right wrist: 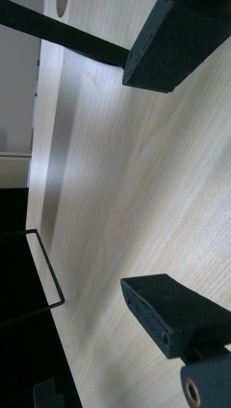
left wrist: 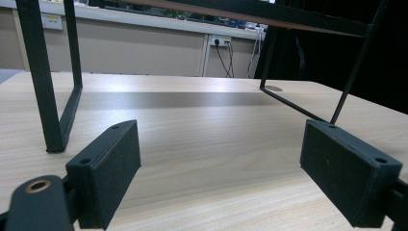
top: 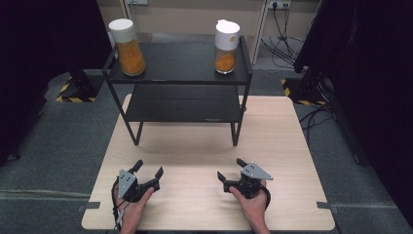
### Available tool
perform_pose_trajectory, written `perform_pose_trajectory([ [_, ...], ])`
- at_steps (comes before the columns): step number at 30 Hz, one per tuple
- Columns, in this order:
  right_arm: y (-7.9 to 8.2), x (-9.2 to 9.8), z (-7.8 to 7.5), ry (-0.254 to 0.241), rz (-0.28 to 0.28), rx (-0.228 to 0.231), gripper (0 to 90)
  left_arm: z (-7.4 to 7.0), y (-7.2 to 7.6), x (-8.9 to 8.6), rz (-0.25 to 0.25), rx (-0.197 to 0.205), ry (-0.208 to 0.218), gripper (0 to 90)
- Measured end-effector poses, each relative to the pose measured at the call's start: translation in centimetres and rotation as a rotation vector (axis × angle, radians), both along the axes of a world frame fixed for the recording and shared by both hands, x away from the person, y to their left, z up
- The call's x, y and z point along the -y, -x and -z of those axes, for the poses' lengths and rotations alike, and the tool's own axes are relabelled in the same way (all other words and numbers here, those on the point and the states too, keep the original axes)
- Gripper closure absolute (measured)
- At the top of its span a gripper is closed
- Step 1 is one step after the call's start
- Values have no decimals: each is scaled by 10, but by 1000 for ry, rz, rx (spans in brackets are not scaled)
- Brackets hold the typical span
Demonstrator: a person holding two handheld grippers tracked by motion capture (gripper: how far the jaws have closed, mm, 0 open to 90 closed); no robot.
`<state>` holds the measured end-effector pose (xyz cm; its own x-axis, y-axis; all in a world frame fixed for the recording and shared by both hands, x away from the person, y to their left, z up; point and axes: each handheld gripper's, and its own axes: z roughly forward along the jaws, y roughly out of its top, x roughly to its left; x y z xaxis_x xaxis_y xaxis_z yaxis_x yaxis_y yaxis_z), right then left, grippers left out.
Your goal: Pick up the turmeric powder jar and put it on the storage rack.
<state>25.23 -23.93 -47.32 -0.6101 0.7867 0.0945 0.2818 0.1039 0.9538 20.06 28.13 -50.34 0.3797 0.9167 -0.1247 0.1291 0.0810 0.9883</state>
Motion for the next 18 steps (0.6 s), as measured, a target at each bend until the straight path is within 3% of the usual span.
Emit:
perform_pose_trajectory([
  [18,1,0,1,-3,1,5,64,0,0,0,-1,-1,-3,133],
])
